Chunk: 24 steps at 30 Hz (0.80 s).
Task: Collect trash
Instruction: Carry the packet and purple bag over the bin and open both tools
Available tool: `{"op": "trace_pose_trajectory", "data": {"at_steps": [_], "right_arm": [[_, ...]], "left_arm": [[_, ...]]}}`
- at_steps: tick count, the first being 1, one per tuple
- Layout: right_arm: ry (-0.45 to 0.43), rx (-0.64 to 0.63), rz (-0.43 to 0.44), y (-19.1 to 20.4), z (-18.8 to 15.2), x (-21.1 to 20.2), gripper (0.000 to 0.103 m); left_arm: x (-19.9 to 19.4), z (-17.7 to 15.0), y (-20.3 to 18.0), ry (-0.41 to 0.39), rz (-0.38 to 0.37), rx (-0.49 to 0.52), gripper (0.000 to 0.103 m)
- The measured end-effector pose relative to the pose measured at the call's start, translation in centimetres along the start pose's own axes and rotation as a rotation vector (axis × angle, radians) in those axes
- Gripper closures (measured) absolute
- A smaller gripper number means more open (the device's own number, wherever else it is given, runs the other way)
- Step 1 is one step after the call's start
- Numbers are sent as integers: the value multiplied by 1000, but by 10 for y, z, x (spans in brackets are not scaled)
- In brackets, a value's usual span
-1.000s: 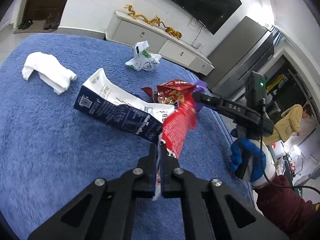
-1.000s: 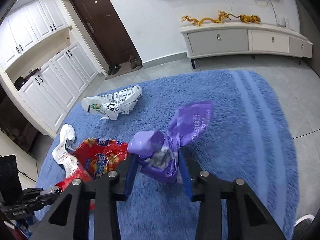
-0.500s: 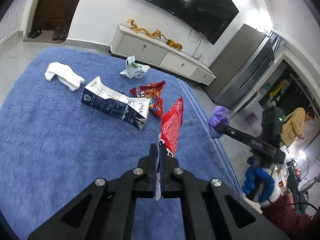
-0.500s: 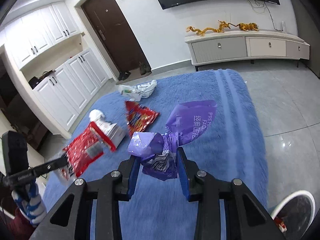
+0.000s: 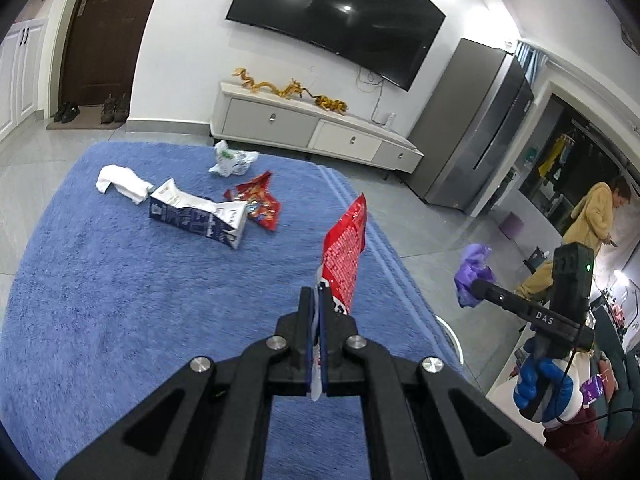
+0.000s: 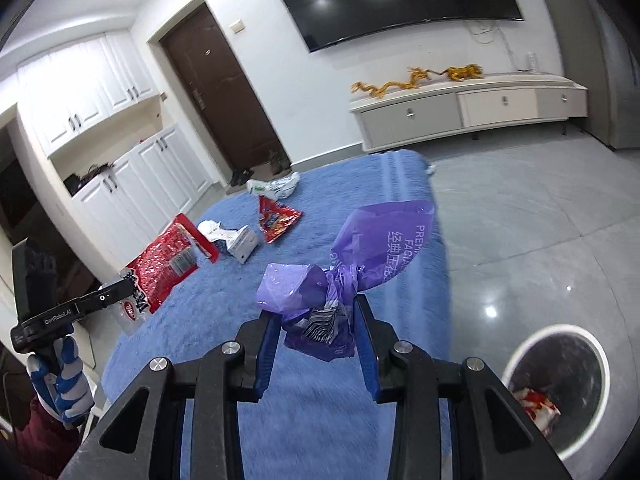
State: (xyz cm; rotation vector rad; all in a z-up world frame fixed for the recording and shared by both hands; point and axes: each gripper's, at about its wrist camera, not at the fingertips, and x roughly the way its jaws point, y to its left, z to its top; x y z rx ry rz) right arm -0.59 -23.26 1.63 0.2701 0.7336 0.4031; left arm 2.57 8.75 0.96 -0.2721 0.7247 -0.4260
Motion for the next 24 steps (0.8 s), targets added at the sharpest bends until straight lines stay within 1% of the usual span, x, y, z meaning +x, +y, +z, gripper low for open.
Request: {"op": "trace_pose_trajectory", "data": {"at_steps": [4,7,12,16,20,21,23,24], "right_arm": [[-36,35,-35,-17,-8,-31,69],[-54,54,-56,-29,-10,-46,69],[-83,99,-87,-60,-22,-63,69],[-93,157,-112,-93,-40,-68,69],[-86,242,-163,-141,-63,-71,69],[-83,259,-176,-150,-68,-71,69],[-70,308,-203,-176,-79,-72,69],[-63,328,-216,-187,-85,-72,69]], "left_arm": [[-8,1,-16,-15,-14,7,101],[-9,5,-30,-16,-36,13,101],[9,14,-68,24,-55,77,101],[43,19,-111,92,-73,155,101],[89,17,-160,177,-105,232,101],[107,16,-177,210,-118,261,101],[132,11,-200,251,-134,298,101],[151,7,-216,284,-146,327,101]]}}
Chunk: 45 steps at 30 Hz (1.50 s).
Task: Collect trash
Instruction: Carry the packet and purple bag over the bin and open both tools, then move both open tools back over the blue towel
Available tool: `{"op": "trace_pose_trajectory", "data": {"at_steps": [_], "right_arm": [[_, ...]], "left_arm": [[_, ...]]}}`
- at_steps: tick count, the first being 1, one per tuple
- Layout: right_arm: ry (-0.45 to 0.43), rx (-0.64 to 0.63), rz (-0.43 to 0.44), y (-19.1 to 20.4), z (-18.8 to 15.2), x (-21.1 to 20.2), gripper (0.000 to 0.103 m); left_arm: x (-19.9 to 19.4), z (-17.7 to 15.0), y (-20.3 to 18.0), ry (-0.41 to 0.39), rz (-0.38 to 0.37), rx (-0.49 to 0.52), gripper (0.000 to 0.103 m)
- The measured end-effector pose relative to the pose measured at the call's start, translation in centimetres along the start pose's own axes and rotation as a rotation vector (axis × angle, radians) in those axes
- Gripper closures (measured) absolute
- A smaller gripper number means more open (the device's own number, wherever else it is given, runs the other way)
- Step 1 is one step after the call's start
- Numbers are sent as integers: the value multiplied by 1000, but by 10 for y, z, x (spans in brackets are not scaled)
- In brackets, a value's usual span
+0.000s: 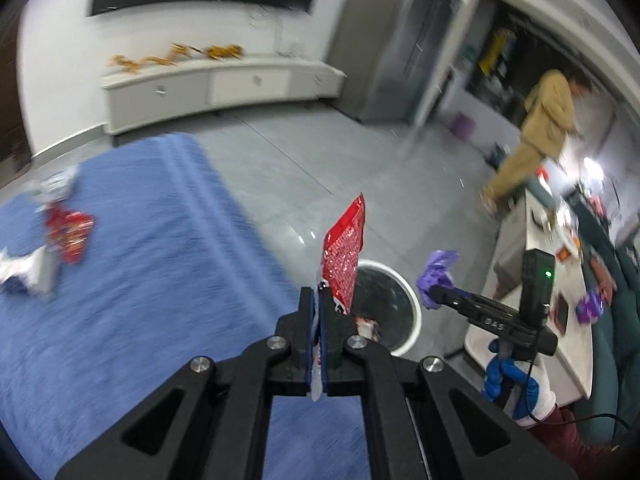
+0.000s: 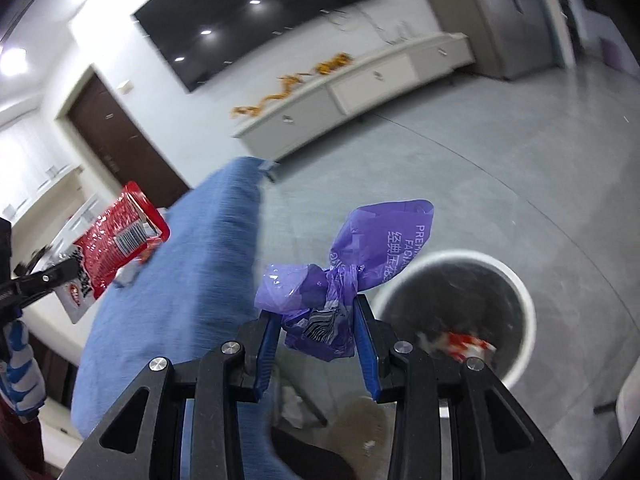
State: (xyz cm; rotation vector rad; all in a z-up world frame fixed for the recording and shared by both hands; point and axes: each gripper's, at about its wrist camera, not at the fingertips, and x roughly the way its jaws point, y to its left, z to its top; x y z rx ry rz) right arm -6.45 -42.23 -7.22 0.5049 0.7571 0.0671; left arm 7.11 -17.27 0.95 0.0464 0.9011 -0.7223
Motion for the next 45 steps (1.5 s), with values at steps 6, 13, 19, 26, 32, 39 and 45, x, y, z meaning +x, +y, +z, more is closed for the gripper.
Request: {"op": "trace_pose_trajectory", "data": {"at_steps": [6,13,19,26,32,39,45], "right_arm": [[78,116,-72,-70,-14,27,69],[154,144,-146,-104,-18,61,66],[188,155,-207,-123,-22,79,57],[175,180,-251,-125,-25,68,37],[141,169,-257,-114,-21,50,37],[68,101,-244,-74,-7,22,37],[12,5,-199,-19,4,3,37]], "left_arm": [[95,17,-52,135,-23,119,101],[197,23,-87,248,-30,150,100],[242,24,-94,310,-83,107,99],[248,24,-95,347,-132,69,92],[210,26,-95,244,-98,74,71],[143,27,-73,94,-22,53,71],[82,14,-41,23,37,40,71]]}}
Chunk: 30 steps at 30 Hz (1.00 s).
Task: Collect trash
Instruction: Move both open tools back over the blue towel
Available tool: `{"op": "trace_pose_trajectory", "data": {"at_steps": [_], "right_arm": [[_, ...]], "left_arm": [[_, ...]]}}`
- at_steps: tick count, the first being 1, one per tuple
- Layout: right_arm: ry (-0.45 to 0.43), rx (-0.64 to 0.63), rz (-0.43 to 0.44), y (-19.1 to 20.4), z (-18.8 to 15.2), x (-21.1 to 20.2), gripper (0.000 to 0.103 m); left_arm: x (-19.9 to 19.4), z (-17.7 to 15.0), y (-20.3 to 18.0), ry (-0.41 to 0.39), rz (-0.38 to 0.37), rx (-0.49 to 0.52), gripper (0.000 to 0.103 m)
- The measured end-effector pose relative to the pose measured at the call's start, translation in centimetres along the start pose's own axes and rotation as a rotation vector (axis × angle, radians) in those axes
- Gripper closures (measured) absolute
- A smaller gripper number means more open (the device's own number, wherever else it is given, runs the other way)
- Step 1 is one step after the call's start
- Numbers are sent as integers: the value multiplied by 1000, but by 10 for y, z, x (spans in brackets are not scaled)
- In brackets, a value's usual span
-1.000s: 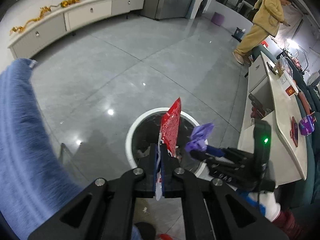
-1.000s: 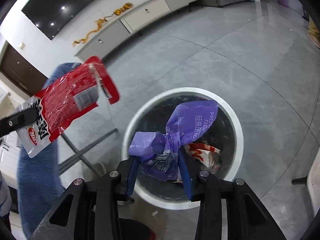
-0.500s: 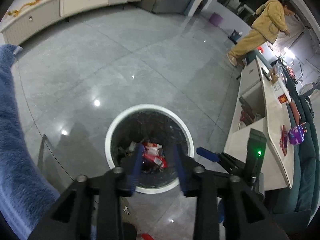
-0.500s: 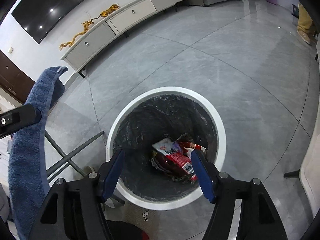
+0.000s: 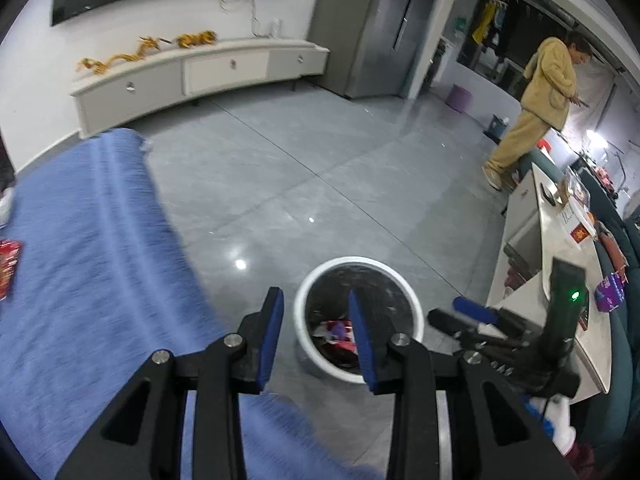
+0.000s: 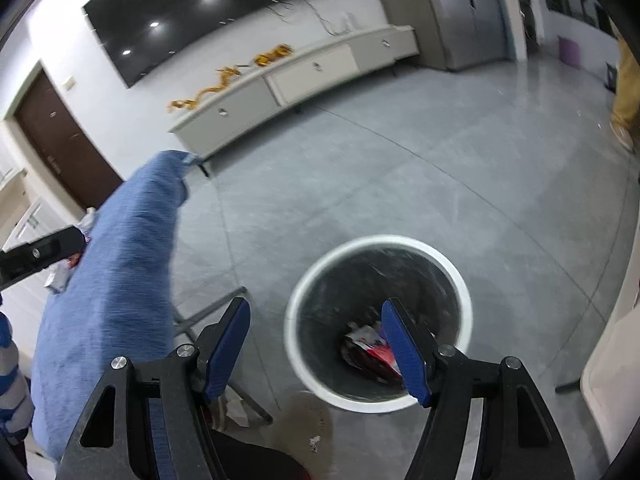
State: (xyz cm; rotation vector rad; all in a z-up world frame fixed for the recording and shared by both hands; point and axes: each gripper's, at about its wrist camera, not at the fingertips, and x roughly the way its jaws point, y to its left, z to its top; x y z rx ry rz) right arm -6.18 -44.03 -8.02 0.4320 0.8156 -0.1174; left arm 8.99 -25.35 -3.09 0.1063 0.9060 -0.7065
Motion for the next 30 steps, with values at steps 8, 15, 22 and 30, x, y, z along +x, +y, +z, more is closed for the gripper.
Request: {"op": "trace_pose_trajectory", "data": {"at_steps": [8,15,22,30], "right_arm": [[-57,-120,85,78,11,-30,37],[-57,-240,131,150,9,-43,37],[-20,-330,174,214,-2,-33,35],[-19,-431,196,270,-12,-38,35]], "left_arm": [[-97,-32,54,-162,159,-58,70],[-174,-73,98,-308,335,-147,57],[-217,-108,142,-361,416,-237,53],[-241,-139,170,-391,443,-306,51]]}}
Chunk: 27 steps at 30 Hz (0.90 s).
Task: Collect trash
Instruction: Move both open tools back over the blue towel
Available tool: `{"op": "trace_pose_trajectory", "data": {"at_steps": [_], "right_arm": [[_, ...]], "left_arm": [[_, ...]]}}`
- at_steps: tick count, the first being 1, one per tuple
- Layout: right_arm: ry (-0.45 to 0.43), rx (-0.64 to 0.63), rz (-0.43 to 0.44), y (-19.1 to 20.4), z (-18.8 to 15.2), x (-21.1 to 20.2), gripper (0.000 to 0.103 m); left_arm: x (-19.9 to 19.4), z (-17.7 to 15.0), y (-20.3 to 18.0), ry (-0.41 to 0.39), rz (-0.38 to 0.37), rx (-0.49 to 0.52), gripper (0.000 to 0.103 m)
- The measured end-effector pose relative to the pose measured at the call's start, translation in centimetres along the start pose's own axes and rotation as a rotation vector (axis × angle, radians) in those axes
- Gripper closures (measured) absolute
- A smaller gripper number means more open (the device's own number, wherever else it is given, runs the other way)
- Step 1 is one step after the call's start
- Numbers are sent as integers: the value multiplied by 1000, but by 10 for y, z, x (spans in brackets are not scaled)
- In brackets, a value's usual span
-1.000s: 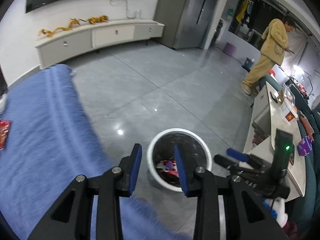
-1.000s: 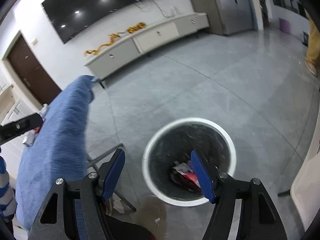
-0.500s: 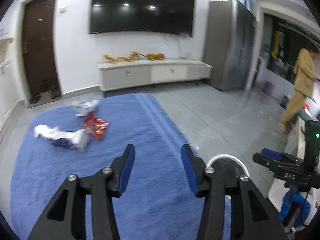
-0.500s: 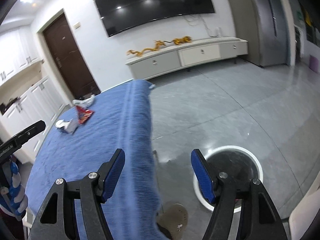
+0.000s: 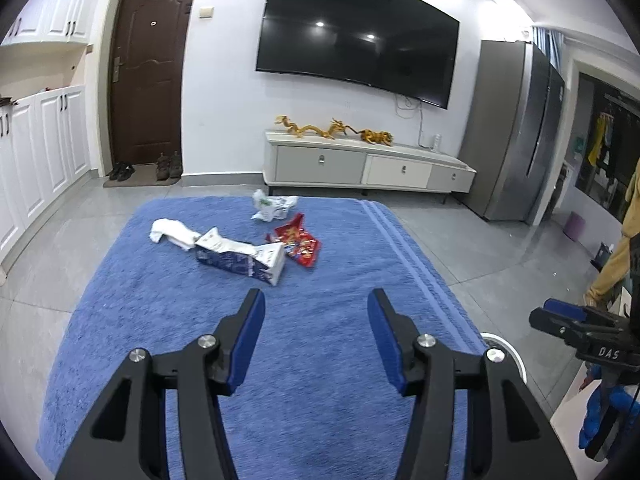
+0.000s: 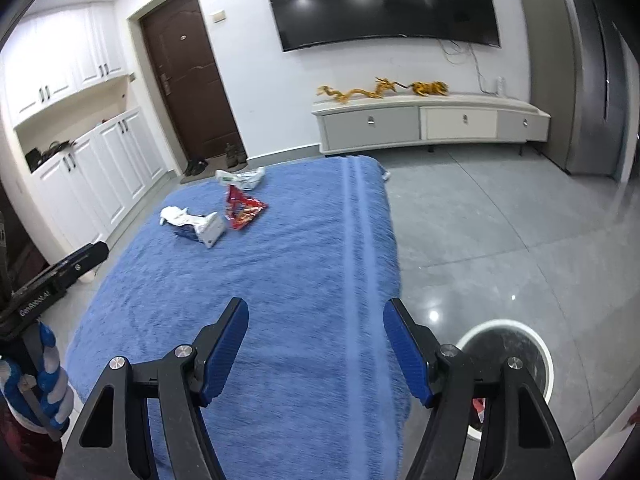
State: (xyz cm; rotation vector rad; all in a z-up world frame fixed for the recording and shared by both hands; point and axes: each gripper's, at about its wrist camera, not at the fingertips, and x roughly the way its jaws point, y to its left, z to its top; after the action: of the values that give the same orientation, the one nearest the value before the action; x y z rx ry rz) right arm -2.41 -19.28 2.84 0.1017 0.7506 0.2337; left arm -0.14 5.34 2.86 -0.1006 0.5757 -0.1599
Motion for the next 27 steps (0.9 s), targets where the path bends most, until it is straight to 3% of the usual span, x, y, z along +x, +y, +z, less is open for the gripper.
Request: {"op": "trace_pose_trajectory", "data": {"at_steps": [9,13,27], "right_arm": [[23,-61,23,34,10,20,34],[41,-76,40,42,14,35,34],[100,-132,108,59,33,96,34]], "left_arm": [[-2,-8,32,12,42,-50,50],[6,-9,46,26,67,-70,42],[70,-6,82,129,143,-107,41]]}}
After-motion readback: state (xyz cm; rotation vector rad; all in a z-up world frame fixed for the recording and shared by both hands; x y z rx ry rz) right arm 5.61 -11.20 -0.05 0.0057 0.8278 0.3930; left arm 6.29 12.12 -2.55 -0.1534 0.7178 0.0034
